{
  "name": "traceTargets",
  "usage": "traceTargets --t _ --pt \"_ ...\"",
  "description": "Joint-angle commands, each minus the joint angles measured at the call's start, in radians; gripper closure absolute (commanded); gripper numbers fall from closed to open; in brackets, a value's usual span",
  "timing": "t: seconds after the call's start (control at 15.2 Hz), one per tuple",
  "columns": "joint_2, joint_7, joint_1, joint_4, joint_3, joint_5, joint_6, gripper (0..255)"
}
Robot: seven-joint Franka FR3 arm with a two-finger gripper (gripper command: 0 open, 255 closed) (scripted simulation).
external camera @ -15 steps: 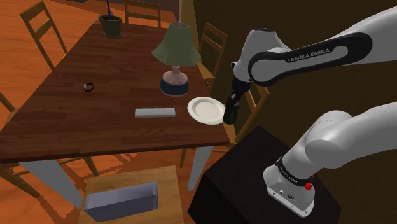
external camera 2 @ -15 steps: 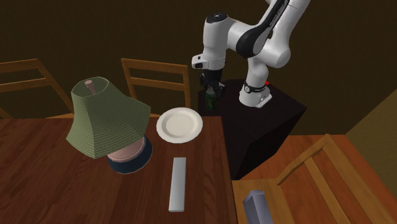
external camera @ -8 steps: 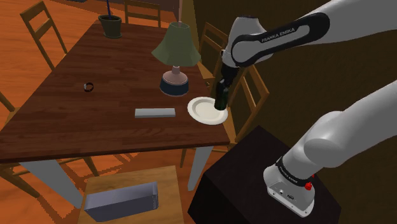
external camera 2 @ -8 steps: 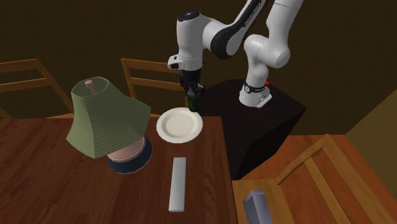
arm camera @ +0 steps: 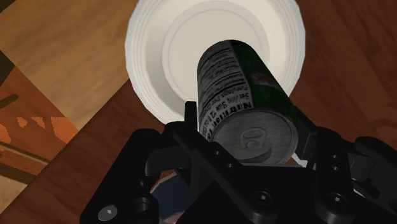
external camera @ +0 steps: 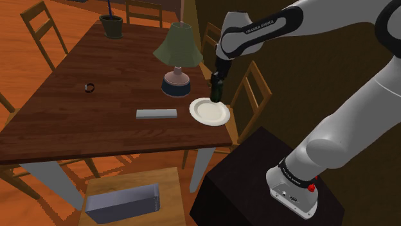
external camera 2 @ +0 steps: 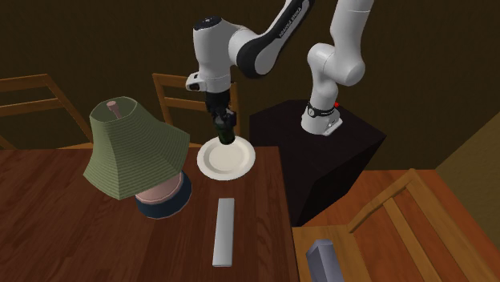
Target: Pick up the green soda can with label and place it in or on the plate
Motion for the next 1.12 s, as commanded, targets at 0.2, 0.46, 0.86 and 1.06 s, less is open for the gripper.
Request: traceTargets --t 0.2,0.46,0.86,1.06 --pt "0.041 -0.003 -0.001 -0.022 -0.001 0.000 0.064 255" --pt "0.076 -0.004 -0.001 -0.041 -0.001 0.001 0.118 255" --pt "0.134 -0.004 -0.001 -0.064 -0.001 0.002 0.199 255" --pt "0.146 -0.005 -0.001 -0.067 -0.001 0.002 0.213 255"
